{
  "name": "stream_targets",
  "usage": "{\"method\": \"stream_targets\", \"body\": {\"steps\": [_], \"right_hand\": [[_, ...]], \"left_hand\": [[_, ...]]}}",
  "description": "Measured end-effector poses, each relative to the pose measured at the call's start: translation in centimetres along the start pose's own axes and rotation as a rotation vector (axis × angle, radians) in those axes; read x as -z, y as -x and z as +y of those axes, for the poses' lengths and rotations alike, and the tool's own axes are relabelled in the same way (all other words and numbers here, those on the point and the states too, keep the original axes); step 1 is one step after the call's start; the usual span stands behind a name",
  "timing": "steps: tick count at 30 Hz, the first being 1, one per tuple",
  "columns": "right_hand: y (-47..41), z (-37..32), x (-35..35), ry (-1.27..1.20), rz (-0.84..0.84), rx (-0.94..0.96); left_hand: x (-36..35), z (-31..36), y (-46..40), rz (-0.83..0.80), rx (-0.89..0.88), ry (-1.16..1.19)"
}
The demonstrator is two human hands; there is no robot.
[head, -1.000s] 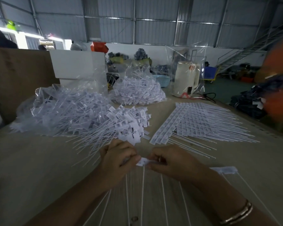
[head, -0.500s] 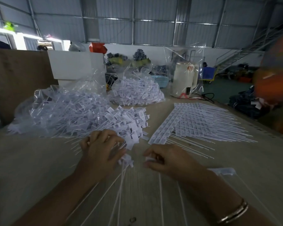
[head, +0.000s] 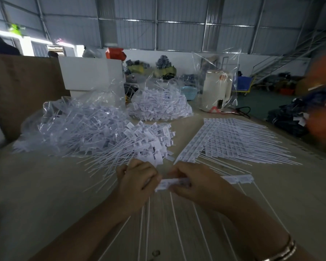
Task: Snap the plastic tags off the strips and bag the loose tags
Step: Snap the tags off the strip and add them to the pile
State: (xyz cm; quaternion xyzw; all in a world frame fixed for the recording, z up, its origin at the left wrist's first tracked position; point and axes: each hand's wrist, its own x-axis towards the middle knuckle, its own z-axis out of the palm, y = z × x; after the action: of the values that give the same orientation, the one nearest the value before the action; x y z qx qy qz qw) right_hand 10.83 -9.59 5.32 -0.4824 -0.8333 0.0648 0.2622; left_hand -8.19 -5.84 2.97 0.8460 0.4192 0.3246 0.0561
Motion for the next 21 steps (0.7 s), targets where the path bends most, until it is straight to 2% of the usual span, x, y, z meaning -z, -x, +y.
{"method": "stream_targets", "body": {"steps": [5, 8, 10, 13, 16, 19, 21], "right_hand": [[0.1, 0.9, 0.0, 0.108, -0.032, 0.024], [0.2, 0.7, -0.3, 0.143, 0.011, 0.057], [0.1, 0.5, -0.3, 0.074, 0.017, 0.05], [0.3, 1.4, 0.6, -0.044, 0.074, -0.047], [0.8, 2.5, 1.4, -0.033, 0.107, -0.113], [0.6, 1.4, 0.0, -0.035, 0.078, -0.061], [-0.1, 0.0, -1.2, -0.034, 0.071, -0.001]], "left_hand": [[0.0, -0.1, 0.1, 0.071, 0.003, -0.019], [0.1, 0.0, 0.1, 0.033, -0.033, 0.022], [0.4, -0.3, 0.0, 0.041, -0.103, 0.046], [1.2, -1.0, 0.2, 0.147, -0.176, 0.066], [2.0, -2.5, 0.4, 0.208, -0.124, -0.002], [2.2, -2.7, 0.3, 0.123, -0.011, -0.154], [1.7, -1.7, 0.1, 0.117, 0.001, -0.166]]}}
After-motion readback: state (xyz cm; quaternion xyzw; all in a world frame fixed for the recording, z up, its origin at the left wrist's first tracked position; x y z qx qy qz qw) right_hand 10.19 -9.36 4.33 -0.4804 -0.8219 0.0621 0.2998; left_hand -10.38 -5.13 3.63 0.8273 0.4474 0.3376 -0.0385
